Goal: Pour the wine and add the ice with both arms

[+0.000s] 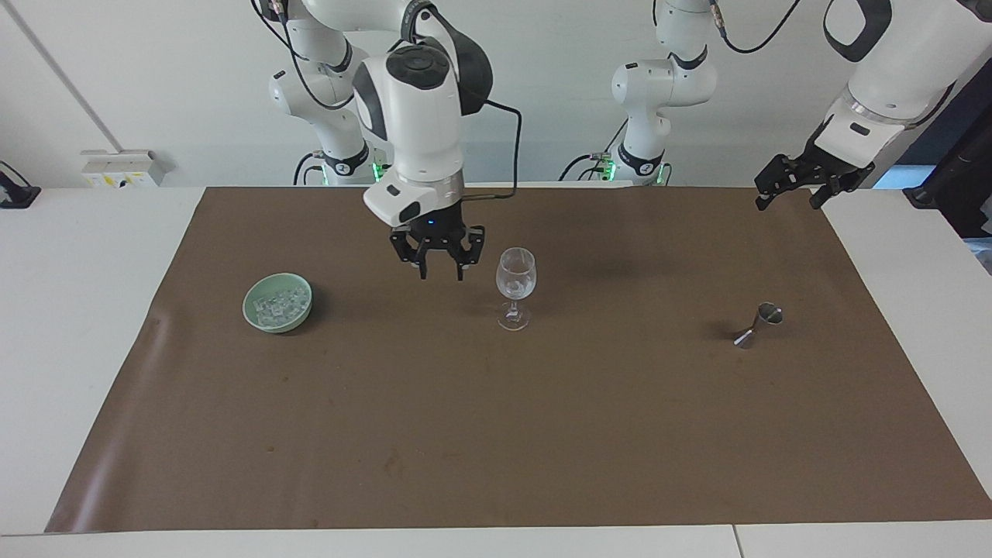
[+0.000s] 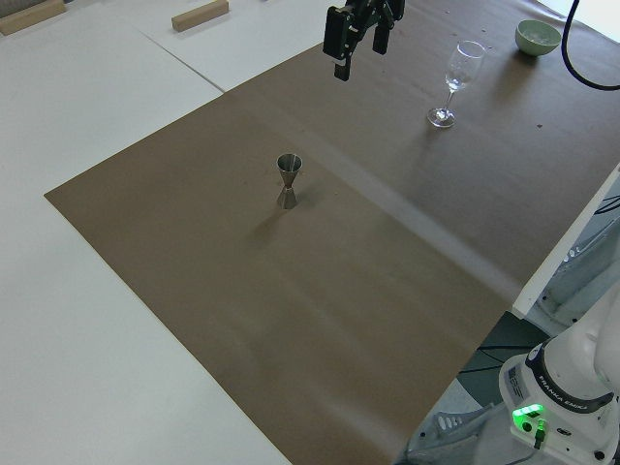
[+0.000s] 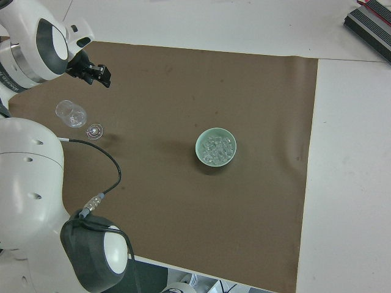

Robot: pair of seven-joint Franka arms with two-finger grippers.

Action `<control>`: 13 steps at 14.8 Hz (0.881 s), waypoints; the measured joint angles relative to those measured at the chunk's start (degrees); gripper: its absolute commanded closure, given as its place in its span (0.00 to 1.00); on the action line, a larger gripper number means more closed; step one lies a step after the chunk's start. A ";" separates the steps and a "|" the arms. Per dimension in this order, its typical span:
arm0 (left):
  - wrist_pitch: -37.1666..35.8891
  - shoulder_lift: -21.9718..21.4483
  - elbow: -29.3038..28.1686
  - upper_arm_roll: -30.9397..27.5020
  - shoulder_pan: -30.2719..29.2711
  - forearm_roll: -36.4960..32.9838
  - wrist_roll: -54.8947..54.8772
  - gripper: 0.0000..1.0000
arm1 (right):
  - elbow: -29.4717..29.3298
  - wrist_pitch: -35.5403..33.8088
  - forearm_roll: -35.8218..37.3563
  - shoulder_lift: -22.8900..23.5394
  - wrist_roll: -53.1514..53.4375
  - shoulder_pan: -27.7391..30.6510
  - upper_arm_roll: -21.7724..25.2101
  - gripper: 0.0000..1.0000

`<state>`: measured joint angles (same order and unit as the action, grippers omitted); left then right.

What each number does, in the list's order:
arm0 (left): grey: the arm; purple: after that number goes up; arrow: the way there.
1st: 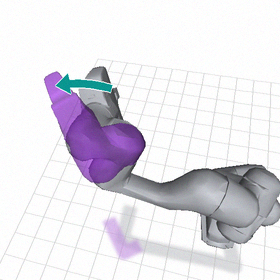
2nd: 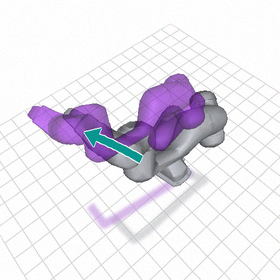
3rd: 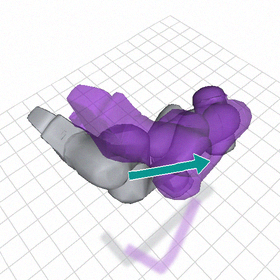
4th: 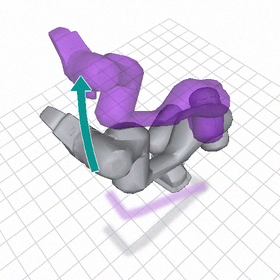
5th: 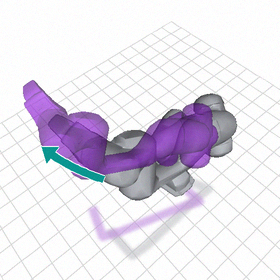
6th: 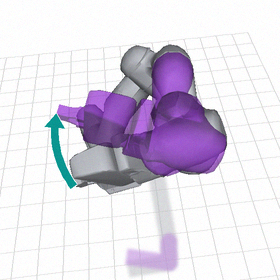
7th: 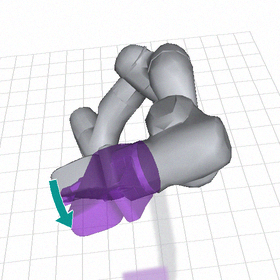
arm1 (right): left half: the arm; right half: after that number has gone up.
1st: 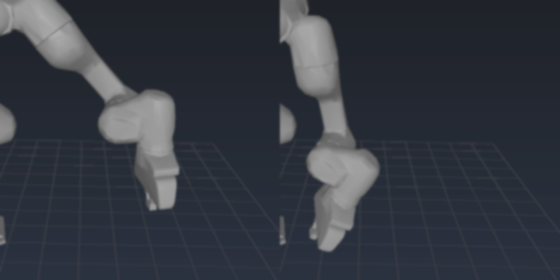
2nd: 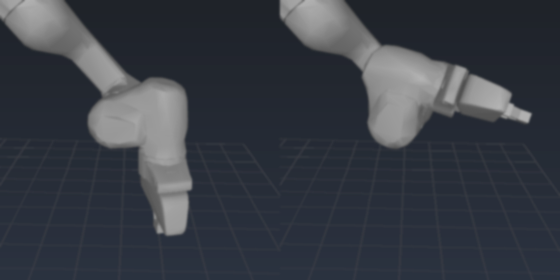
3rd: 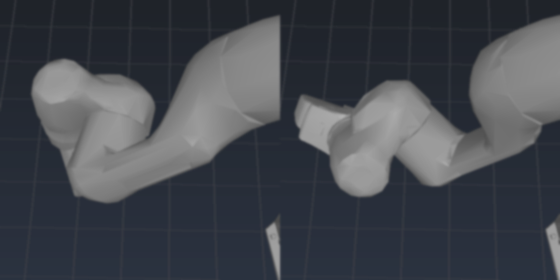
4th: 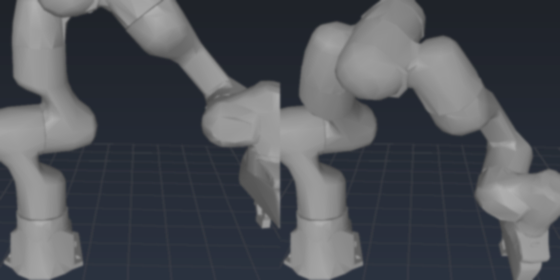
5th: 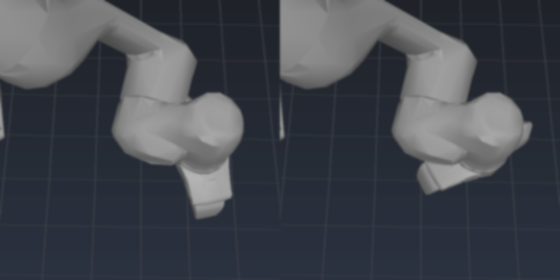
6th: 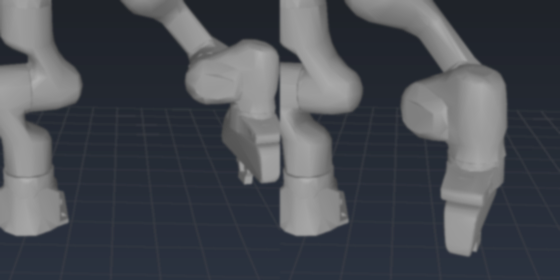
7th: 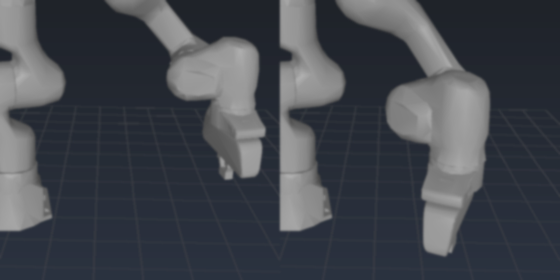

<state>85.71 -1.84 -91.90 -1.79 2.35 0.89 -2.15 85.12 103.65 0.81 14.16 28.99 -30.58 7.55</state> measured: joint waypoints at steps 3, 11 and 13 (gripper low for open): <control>0.00 0.00 0.00 0.00 0.00 0.00 0.00 0.00 | 0.01 -2.87 0.12 -1.06 -5.96 5.52 0.05 0.00; 0.00 0.00 0.00 0.00 0.00 0.00 0.00 0.00 | -0.88 -11.45 0.31 -8.25 -22.35 23.33 0.24 0.00; 0.00 0.00 0.00 0.00 0.00 0.00 0.00 0.00 | -2.67 -14.96 0.24 -9.07 -26.52 26.72 0.23 0.00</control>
<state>85.71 -1.84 -91.90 -1.79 2.35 0.89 -2.15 82.45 88.69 1.05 5.09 2.47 -3.86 7.78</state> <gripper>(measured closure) 0.000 0.000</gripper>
